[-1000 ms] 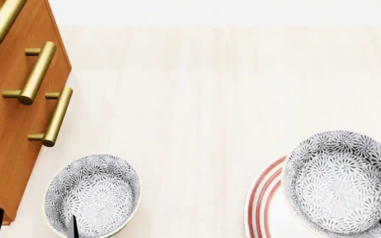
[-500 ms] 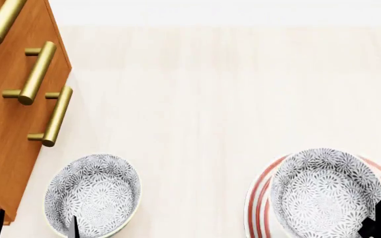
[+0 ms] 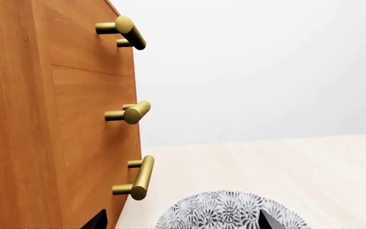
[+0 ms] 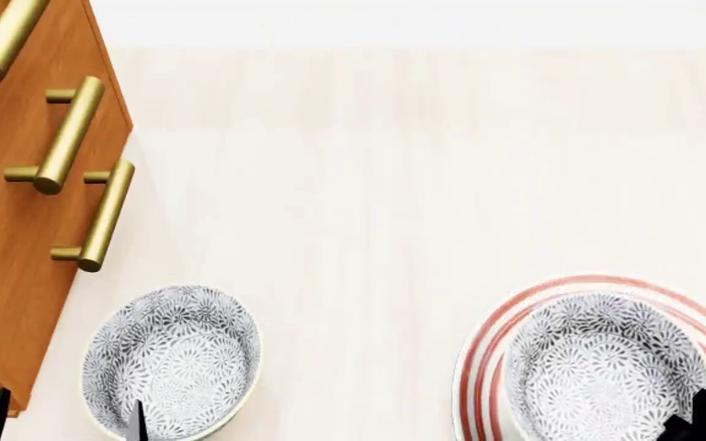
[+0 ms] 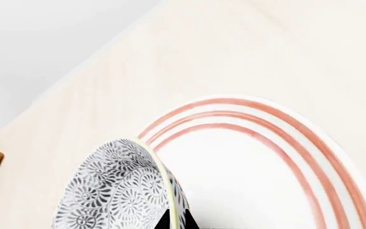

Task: Pick up the bowl and put it in the front on the plate.

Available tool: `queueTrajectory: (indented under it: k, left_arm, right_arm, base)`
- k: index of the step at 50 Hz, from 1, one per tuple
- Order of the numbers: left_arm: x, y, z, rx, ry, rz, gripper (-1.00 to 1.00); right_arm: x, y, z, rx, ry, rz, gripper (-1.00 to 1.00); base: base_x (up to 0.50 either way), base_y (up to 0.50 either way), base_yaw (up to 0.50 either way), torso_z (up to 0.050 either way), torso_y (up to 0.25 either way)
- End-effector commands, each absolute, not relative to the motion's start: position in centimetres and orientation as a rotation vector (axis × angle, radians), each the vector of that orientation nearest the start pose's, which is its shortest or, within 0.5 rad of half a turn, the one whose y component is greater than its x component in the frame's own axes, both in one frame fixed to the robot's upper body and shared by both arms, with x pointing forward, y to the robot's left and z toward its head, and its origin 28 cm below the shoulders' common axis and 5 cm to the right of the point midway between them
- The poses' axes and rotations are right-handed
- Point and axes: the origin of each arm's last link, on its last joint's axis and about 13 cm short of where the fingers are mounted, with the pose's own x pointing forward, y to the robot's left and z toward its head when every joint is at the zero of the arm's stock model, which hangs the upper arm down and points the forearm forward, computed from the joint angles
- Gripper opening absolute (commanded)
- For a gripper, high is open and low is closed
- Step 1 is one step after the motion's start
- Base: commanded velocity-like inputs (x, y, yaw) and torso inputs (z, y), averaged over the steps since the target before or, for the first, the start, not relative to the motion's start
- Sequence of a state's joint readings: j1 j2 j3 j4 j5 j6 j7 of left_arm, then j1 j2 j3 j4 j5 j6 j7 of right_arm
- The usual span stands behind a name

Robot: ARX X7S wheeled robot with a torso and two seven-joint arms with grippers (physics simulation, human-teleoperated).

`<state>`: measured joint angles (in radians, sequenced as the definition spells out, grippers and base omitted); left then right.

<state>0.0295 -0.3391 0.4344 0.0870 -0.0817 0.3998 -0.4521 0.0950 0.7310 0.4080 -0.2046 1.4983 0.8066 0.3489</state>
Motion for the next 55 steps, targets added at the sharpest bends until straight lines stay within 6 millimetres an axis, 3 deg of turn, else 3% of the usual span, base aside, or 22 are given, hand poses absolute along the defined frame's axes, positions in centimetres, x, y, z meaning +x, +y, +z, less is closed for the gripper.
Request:
queueTrajectory:
  k: [1, 31, 32, 47, 55]
  left_arm:
    - [18.7, 19.4, 3.6, 0.055, -0.376, -0.044, 1.0]
    - [18.8, 19.4, 3.5, 0.053, -0.367, -0.049, 1.0]
    - [18.8, 19.4, 3.5, 0.053, -0.366, -0.049, 1.0]
    - [18.8, 19.4, 3.6, 0.054, -0.37, -0.046, 1.0]
    - [18.8, 19.5, 4.0, 0.049, -0.384, -0.035, 1.0]
  right_arm:
    - [20.1, -25.0, 14.3, 0.599, 0.307, -0.034, -1.0]
    - [20.9, -25.2, 12.9, 0.569, 0.319, -0.082, -1.0]
    - [20.8, -25.3, 13.2, 0.562, 0.313, -0.08, 1.0]
    - [20.0, -27.1, 17.5, 0.539, 0.164, -0.133, 1.0]
    - [19.7, -28.0, 18.6, 0.523, 0.036, -0.308, 1.0]
  base:
    - [0.0, 0.0, 0.0, 0.0, 0.0]
    - [0.0, 0.0, 0.0, 0.0, 0.0]
    - [0.0, 0.0, 0.0, 0.0, 0.0]
    - [0.0, 0.0, 0.0, 0.0, 0.0]
    - [0.0, 0.0, 0.0, 0.0, 0.0]
